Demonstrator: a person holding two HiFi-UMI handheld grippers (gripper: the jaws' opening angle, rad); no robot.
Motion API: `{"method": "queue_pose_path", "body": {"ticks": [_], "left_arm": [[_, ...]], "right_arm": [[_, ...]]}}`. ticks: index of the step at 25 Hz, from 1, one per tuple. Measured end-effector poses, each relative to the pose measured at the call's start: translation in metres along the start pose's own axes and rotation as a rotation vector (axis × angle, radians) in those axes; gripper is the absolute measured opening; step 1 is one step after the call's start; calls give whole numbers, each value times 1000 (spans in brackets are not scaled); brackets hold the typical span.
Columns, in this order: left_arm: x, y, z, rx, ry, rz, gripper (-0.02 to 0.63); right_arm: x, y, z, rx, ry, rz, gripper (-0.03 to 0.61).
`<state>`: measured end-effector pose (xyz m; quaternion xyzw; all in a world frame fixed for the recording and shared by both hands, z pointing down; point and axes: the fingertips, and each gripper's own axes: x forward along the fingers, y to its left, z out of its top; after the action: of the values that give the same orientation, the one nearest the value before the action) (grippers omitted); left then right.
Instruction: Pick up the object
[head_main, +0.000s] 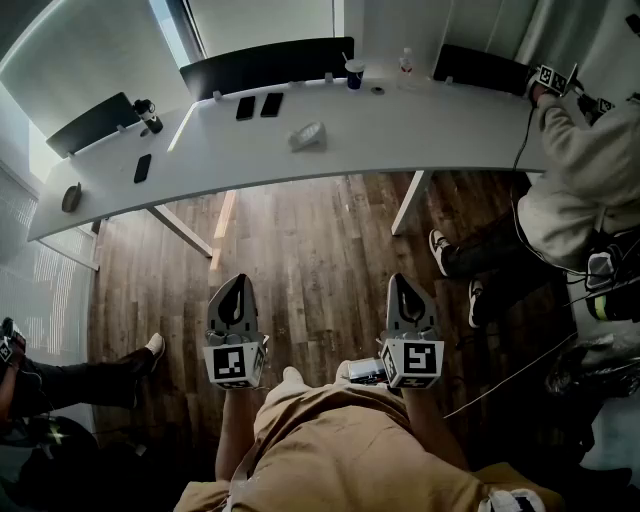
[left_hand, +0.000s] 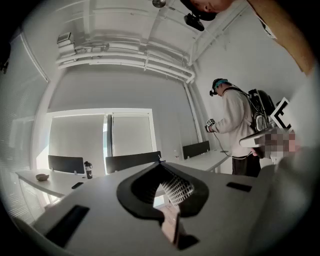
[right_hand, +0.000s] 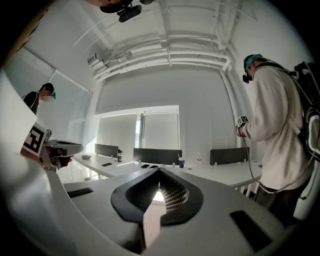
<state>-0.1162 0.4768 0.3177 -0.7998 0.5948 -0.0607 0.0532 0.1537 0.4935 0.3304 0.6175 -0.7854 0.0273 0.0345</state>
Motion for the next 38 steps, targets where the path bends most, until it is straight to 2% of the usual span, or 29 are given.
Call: {"method": "queue_pose_path", "body": {"ticks": [10,17,23,28,34,38], "left_arm": [[25,-21,1,34,20,-56,8],[60,6,0,8,-8,-52,8],[97,37,0,-39,-15,-48,8],[119,75,-3,-50,-14,-38,8],[149,90,-12,-57,-2,-55,8],[177,88,-15,-49,0,-58,8]], "right_arm": [[8,-27,-1,-7,-12,-15,9],[43,-19,4,12,-13,-8,9],[91,-1,18,-18,-20,21,9],[122,28,37,90,-98,133,9],[156,43,36,52,-74,144,9],[184,35,30,7,-46,164,9]]}}
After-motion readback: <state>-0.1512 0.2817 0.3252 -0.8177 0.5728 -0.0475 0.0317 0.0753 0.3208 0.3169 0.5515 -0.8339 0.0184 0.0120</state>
